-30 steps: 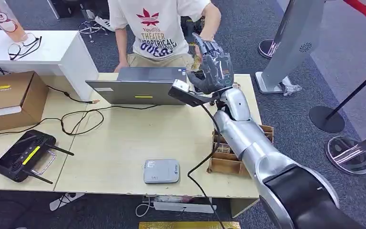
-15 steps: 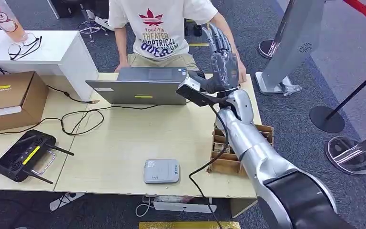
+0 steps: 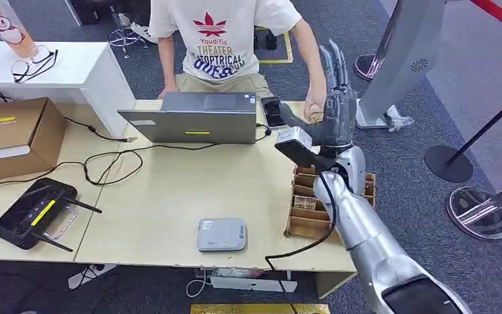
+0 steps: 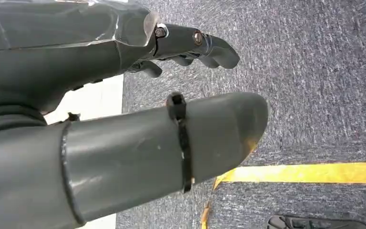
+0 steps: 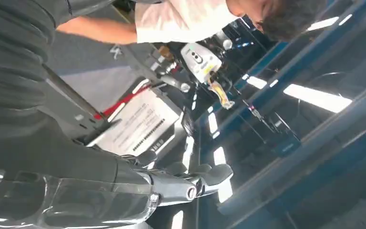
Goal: Pass the card to the sensor for recognition and then transmit it.
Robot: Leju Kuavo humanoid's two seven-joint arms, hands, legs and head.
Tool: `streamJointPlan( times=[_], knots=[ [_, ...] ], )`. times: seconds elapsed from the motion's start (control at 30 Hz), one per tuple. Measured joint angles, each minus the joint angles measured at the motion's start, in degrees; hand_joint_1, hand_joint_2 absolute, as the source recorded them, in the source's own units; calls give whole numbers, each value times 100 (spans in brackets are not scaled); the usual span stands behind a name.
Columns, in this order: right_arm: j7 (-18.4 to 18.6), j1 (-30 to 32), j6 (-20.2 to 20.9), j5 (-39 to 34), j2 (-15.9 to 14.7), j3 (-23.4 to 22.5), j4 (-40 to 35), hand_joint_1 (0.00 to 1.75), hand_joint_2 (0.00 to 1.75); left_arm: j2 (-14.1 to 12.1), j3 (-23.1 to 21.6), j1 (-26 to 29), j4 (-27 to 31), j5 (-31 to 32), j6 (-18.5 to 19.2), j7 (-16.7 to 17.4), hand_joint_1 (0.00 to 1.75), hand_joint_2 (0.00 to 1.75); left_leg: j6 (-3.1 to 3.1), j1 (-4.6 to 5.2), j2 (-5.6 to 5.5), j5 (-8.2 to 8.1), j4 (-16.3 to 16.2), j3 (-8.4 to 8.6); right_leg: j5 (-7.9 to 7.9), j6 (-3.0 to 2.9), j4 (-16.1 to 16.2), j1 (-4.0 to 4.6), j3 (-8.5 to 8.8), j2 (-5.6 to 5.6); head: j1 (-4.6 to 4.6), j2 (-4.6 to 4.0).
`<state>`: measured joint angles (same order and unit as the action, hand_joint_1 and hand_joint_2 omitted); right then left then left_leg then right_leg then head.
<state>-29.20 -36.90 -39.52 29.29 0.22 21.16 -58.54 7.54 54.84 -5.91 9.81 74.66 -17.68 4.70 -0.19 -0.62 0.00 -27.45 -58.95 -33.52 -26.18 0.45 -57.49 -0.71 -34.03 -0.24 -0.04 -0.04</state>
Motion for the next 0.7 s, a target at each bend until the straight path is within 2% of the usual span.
streamJointPlan(
  times=[0.07, 0.13, 0.17, 0.4, 0.5, 0.57, 0.63, 0.7],
  knots=[
    [28, 232, 0, 103, -153, 0, -308, 0, 175, 0, 0, 2, 0, -4, -9, -9, 0, 0, 0, 0, 0, -1, 0, 0, 0, 0, 0, 0, 0, 0, 0, 0],
    [28, 449, 2, 186, -273, 0, -537, 16, 175, 0, 0, 6, 0, -11, -13, -9, 0, 0, 0, 0, 2, -1, 0, 0, 0, 0, 0, 0, 0, 1, 0, 0],
    [31, 552, 9, 194, -308, 0, -611, 16, 175, 0, 0, 6, 0, -11, -15, -9, 0, 0, 0, 0, 2, -1, 0, 0, 0, 0, 0, 0, 0, 1, 0, 0],
    [105, 1158, 13, 376, -419, 127, -727, 49, 175, 0, 2, 7, 0, -66, -70, -26, 0, 0, 0, -1, 2, -1, 1, 0, -1, 0, 0, 1, 0, 1, 0, 0],
    [142, 1306, 7, 544, -433, 195, -661, 52, 175, 0, 7, 15, 0, -96, -98, -28, 0, 0, 0, -1, 2, -1, 1, 0, -1, 0, 0, 1, 0, 1, 0, 0],
    [166, 1359, 7, 629, -439, 251, -577, 84, 175, 0, 11, 28, 0, -116, -114, -35, 0, 0, 0, -1, 2, -1, 1, -1, -1, 0, 0, 1, 0, 1, 0, 0],
    [166, 1388, 4, 684, -452, 286, -496, 94, 175, -2, 20, 47, 0, -138, -118, -46, 0, 0, 0, -1, 2, -1, 1, 0, -1, 0, 0, 0, 0, 1, 0, 0],
    [166, 1417, 4, 741, -452, 308, -384, 94, 175, -2, 50, 68, 0, -153, -129, -55, 0, 0, 0, -1, 2, -1, 1, -1, -1, 0, 0, 0, 1, 0, 0, 0]
  ],
)
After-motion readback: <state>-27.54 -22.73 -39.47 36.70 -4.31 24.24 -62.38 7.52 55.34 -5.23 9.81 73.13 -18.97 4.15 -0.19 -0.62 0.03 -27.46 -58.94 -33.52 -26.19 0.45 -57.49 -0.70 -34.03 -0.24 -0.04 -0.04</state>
